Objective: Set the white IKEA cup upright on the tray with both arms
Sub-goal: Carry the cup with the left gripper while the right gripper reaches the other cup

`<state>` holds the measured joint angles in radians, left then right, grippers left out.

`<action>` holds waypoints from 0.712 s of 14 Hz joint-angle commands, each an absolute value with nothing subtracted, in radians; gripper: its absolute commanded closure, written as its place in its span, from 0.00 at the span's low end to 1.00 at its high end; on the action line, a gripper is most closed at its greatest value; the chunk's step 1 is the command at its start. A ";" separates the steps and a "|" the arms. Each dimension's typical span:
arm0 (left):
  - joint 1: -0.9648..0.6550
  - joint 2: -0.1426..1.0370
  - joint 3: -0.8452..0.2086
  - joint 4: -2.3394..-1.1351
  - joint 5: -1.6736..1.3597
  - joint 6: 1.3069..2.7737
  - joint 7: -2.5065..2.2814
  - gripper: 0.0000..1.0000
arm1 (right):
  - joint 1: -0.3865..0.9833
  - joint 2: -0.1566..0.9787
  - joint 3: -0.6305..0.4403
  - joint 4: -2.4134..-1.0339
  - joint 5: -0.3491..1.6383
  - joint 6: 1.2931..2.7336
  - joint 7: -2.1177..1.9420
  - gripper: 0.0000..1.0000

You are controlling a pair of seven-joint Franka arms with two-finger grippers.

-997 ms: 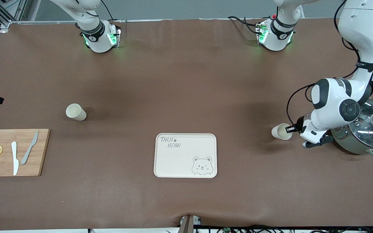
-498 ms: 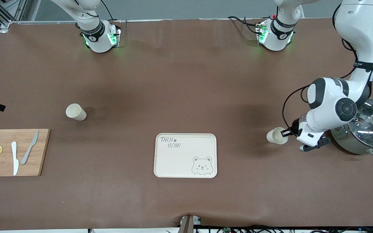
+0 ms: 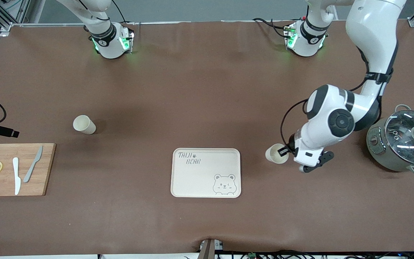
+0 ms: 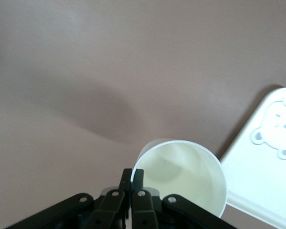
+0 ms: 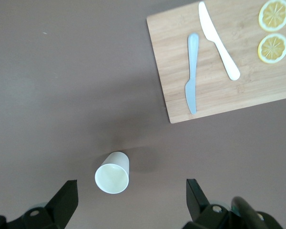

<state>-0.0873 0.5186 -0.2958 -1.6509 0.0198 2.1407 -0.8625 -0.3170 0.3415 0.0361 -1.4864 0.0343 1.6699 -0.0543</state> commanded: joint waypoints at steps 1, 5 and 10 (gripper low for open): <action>-0.133 0.606 -0.287 -1.528 0.043 2.111 -0.945 1.00 | -0.328 0.344 0.051 -1.521 0.032 1.649 -0.048 0.00; -0.201 0.676 -0.284 -1.421 0.041 2.111 -1.073 1.00 | -0.345 0.218 0.052 -1.757 0.037 1.742 -0.048 0.00; -0.365 0.747 -0.180 -1.312 0.040 2.134 -1.173 1.00 | -0.347 0.106 0.052 -2.049 0.101 1.985 -0.043 0.00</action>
